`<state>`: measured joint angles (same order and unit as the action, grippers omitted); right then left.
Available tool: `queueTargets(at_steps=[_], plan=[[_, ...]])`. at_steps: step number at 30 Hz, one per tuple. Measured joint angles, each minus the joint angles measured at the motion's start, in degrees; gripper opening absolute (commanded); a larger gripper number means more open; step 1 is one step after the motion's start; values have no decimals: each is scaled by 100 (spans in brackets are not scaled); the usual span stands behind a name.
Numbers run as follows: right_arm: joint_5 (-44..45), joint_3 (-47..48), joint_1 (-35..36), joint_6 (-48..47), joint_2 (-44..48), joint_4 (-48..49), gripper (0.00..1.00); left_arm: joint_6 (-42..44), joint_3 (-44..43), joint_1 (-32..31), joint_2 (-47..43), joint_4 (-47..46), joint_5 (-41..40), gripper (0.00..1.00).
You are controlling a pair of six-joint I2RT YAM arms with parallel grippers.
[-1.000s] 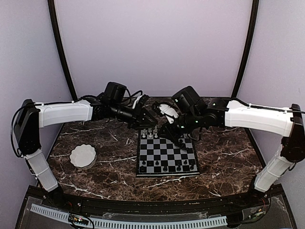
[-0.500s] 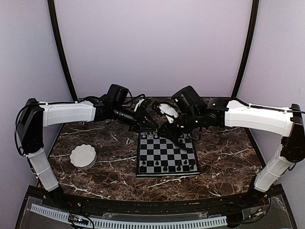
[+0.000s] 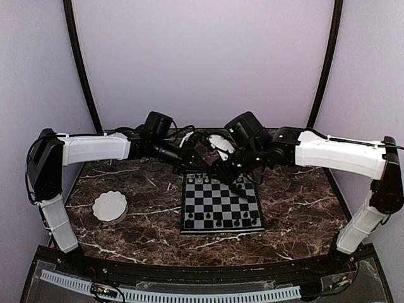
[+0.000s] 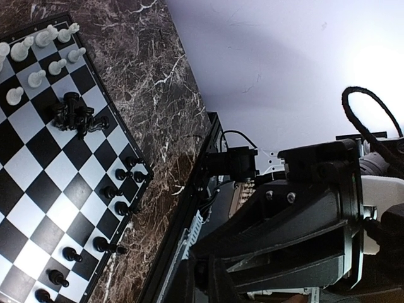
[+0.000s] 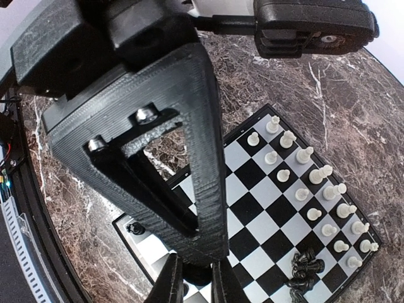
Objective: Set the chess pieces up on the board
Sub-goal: Pass from the right arm to the left, then place the pawn at e7.
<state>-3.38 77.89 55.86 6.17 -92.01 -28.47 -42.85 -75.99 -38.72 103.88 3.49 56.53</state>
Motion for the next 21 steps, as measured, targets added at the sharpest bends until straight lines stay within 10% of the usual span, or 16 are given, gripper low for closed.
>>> queueTargets(at_steps=[10,21], plan=[[111,-221,-22,184,271,-125,40,496,-468,-35,103,566,-310,0],[-63,-2796,-817,1432,2702,-57,44,2953,-1425,-1353,129,2393,-3252,0]])
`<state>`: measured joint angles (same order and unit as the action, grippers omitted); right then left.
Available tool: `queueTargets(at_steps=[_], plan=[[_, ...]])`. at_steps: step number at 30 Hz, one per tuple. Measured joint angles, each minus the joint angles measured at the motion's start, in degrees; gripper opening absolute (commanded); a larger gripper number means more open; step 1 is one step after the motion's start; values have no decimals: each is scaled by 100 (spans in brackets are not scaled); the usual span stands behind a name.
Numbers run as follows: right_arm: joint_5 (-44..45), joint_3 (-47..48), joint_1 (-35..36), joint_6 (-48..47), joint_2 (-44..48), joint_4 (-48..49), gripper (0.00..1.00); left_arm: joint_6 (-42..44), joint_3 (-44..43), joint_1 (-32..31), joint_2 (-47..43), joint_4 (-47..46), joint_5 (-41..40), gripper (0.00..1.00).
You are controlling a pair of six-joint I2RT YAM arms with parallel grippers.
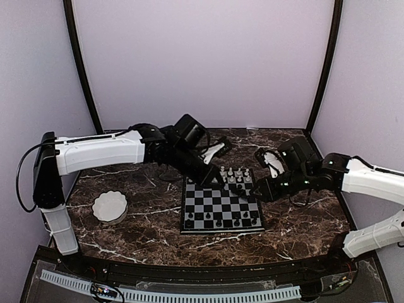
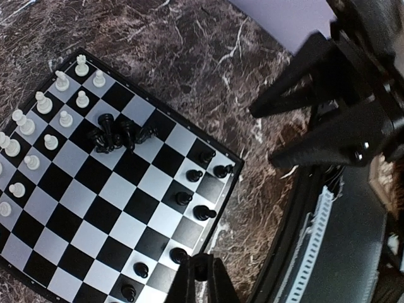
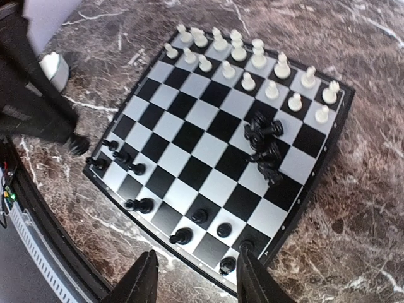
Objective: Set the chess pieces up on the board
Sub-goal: Place the pawn at e7.
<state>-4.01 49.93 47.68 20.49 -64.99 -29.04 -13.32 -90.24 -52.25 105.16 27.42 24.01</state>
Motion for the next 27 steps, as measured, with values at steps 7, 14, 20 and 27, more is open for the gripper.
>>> queueTargets(at_steps=[7,14,20,27], plan=[[-9,-131,-70,170,-354,4,44,708,382,-756,61,57,-1491,0],[-96,-131,-70,170,-450,37,44,815,570,-850,264,46,-2100,0],[-116,-131,-70,188,-448,72,44,702,616,-940,474,-129,-2243,0],[-120,-131,-70,258,-437,83,44,415,640,-964,787,-247,-2253,0]])
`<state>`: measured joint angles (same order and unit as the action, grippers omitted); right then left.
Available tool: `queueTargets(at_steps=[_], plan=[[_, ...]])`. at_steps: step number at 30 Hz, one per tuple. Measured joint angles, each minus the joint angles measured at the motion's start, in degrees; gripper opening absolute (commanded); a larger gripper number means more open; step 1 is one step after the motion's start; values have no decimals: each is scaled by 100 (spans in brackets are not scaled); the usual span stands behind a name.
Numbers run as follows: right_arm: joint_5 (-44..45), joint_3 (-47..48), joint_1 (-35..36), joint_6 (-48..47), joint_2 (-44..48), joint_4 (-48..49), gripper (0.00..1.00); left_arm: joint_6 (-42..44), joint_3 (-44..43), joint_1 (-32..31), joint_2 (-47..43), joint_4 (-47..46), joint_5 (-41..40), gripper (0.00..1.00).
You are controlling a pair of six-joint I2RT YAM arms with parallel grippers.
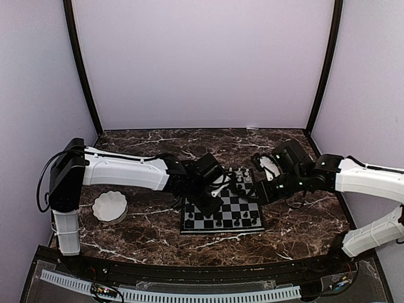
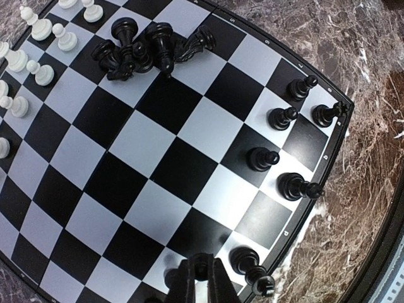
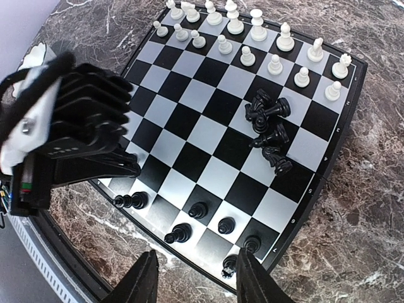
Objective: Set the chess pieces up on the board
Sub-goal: Place the pawn at e7.
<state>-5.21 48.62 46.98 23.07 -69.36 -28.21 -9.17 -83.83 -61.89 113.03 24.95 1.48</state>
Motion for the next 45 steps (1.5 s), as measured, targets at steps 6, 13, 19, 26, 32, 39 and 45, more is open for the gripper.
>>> queueTargets(at_steps=[6,13,19,26,32,39,45], plan=[[-2,-4,0,22,70,24,43,-162,2,0,146,-37,39,0],[-2,-22,0,39,103,39,43,-219,2,-2,304,-98,63,0],[-13,-22,0,66,103,57,43,-223,-24,-2,332,-138,90,0],[-17,-22,0,103,101,127,43,-249,-24,-2,332,-138,103,9],[-22,-22,0,103,101,140,43,-271,-57,-2,356,-122,101,14],[-48,-22,0,101,76,164,43,-271,-146,-2,398,-63,92,19],[-52,-22,0,101,46,164,43,-269,-219,-2,407,22,63,21]])
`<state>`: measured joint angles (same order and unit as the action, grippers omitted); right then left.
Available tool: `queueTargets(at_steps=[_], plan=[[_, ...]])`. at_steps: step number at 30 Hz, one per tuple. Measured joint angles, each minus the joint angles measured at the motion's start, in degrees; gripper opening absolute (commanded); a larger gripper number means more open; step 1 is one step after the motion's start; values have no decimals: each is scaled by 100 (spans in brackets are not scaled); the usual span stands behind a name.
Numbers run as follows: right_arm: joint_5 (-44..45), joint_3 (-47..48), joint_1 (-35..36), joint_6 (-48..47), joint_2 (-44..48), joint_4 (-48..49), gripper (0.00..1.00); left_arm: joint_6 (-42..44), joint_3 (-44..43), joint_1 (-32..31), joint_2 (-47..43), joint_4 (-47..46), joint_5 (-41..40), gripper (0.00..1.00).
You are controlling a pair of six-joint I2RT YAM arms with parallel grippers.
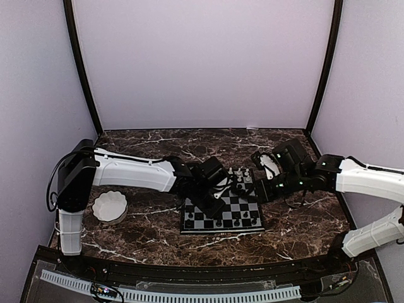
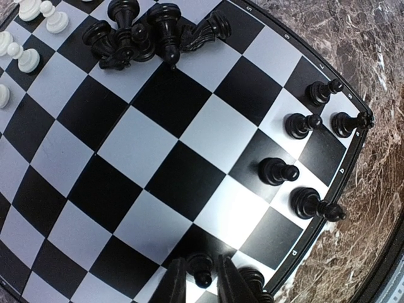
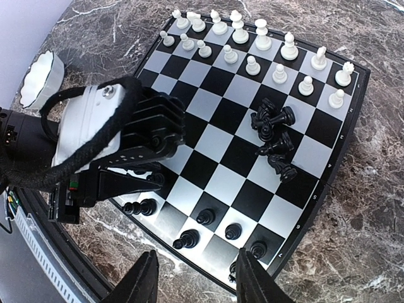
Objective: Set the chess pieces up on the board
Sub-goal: Place the pawn at e7, then pick up the knight from the chessboard.
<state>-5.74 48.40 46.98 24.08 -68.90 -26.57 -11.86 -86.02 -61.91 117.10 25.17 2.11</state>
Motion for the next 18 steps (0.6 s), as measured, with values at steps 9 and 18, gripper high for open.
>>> queueTargets(at_steps=[9,18], plan=[[413,216,-258,-28,-433,-166,34,74,-177,4,-232,175,-481,30],[787,828,-544,-546,-1626,-743,39,-44,-662,177,-986,289,-623,32]])
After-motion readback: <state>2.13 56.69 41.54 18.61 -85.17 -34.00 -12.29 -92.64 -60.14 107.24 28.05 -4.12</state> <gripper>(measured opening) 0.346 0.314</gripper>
